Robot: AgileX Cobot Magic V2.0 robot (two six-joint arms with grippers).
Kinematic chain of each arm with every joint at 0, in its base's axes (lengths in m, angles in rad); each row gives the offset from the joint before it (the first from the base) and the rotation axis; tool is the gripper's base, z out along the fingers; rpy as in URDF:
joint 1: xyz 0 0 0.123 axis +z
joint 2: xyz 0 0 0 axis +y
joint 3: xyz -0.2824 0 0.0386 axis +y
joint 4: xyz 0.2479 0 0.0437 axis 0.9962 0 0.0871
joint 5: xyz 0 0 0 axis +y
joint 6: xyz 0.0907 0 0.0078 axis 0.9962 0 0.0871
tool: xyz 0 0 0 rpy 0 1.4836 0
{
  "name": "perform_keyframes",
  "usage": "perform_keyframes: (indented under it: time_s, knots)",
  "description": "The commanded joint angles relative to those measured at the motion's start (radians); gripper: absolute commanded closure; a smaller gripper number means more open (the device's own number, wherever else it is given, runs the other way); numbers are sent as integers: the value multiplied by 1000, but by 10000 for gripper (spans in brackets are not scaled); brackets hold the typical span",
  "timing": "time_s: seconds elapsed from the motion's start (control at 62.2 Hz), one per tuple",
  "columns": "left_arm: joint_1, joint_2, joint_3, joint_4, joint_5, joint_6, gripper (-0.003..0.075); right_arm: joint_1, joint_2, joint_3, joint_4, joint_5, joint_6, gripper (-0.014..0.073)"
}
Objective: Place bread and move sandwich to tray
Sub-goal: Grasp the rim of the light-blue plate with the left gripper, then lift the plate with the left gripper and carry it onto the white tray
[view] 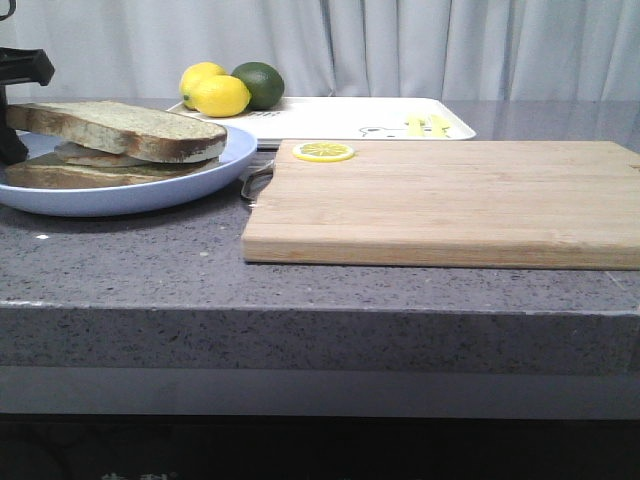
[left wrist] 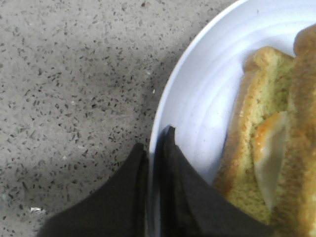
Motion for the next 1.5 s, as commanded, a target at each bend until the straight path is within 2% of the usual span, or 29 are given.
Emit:
perform_keyframes:
  time_s: [0.0,0.145,0.338,0.434,0.595,0.836,1.029,1.142,1.367,1.48]
  knots:
    - [21,-37,-50,14,9,9,737,1,2,-23,5,-83,-2,703]
    - [91,-37,-136,-51,107,54,737,1,2,-23,5,-83,-2,703]
    - [207,-37,-238,-418,224,228,738,1,2,-23,5,-82,-2,703]
    - [235,-37,-269,-513,268,263,738,1,2,-23,5,-82,-2,703]
    - [218,-29,-313,-534,264,266,738,1,2,-23,5,-82,-2,703]
    - [115,81,-479,-557,264,224,738,1,2,-23,5,-77,-2,703]
    - [25,272,-743,-557,278,144,738,1,2,-23,5,-77,-2,703]
    - [-10,396,-939,-559,331,100,738,1,2,-23,5,-76,-2,703]
    - [-30,651,-1305,-559,450,20,738,1,3,-20,5,-75,-2,703]
    - [-30,744,-1424,-569,459,20,738,1,3,-20,5,-75,-2,703]
